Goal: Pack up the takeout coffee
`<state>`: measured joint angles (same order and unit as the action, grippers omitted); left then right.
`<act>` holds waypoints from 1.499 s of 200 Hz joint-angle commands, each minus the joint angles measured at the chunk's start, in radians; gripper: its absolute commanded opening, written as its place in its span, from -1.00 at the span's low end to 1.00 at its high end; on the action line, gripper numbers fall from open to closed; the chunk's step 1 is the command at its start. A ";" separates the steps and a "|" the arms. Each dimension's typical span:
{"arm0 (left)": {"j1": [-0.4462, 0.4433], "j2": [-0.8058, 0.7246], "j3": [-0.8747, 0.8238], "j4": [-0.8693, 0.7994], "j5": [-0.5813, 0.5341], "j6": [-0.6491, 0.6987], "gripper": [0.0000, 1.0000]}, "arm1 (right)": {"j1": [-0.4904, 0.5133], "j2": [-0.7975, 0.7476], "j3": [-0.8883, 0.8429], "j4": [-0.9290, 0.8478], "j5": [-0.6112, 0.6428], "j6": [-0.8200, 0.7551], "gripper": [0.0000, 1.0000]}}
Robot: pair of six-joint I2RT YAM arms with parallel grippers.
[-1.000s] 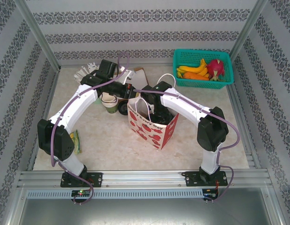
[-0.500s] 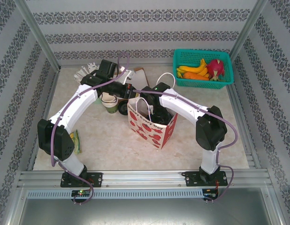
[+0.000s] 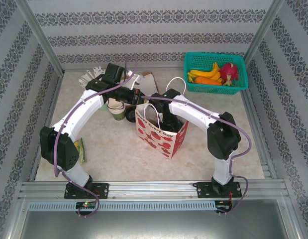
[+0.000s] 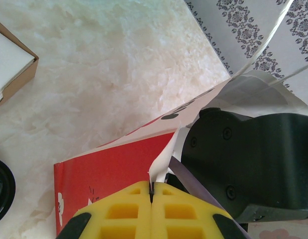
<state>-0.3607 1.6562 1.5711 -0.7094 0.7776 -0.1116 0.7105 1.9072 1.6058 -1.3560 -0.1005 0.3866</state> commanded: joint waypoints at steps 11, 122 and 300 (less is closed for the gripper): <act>-0.011 -0.018 0.001 -0.006 0.009 0.013 -1.00 | -0.005 0.053 -0.036 0.064 0.031 -0.004 0.15; -0.011 -0.008 0.005 -0.008 0.016 0.012 -1.00 | -0.006 0.077 -0.001 0.058 0.021 -0.004 0.14; -0.016 0.007 0.012 -0.008 0.089 0.018 -1.00 | -0.008 0.195 -0.019 0.129 -0.004 0.027 0.13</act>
<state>-0.3584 1.6619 1.5711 -0.7090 0.7830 -0.1116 0.7086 1.9709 1.6512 -1.3876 -0.1036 0.3904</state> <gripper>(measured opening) 0.050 0.819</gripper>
